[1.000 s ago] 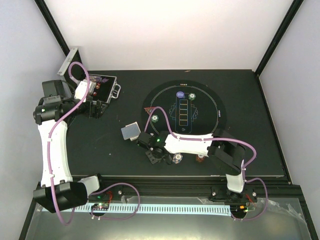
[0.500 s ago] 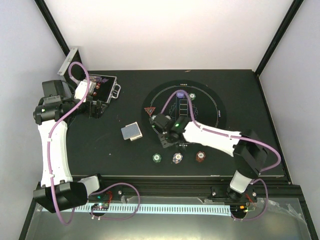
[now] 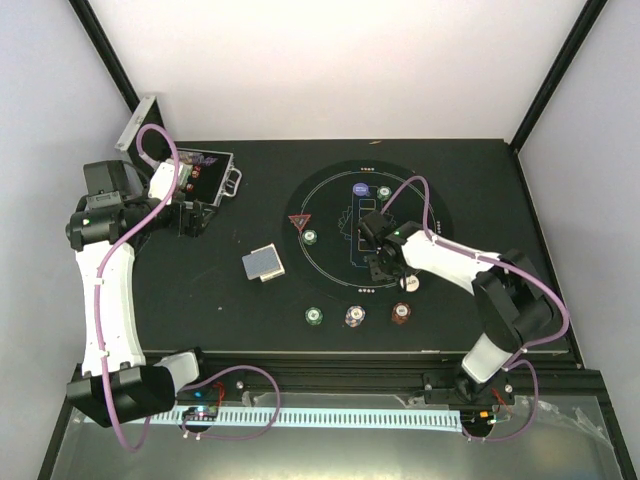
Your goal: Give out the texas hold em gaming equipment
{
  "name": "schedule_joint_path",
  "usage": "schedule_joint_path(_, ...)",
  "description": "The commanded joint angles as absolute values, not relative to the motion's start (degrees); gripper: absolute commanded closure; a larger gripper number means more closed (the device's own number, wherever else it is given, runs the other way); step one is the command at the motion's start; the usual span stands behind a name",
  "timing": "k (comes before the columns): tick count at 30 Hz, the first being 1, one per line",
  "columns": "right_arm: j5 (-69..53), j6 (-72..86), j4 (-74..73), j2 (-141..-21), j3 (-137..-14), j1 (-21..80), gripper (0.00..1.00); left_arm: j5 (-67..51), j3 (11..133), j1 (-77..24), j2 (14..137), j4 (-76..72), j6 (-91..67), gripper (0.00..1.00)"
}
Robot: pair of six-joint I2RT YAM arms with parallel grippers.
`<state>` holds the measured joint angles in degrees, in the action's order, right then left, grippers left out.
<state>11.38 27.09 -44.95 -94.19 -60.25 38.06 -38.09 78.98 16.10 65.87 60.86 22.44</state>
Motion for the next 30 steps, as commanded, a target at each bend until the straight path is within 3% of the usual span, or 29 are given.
schedule_joint_path(1, 10.7, 25.0, -40.6, -96.7, -59.4, 36.1, 0.75, -37.8, 81.3, 16.5, 65.2, 61.4, 22.9, 0.01)
schedule_joint_path(12, 8.5, 24.3, -37.3, -100.6, -58.3, 34.7, 0.73, -37.6, 81.7, 16.5, 65.3, 61.4, 23.0, 0.01)
schedule_joint_path(19, 9.1, 23.9, -38.6, -100.1, -58.7, 34.7, 0.39, -37.9, 81.6, 16.4, 65.4, 61.4, 23.0, 0.01)
schedule_joint_path(30, 12.0, 25.0, -48.7, -89.4, -65.3, 39.9, 0.3, -39.1, 81.6, 16.5, 65.4, 60.7, 22.2, 0.01)
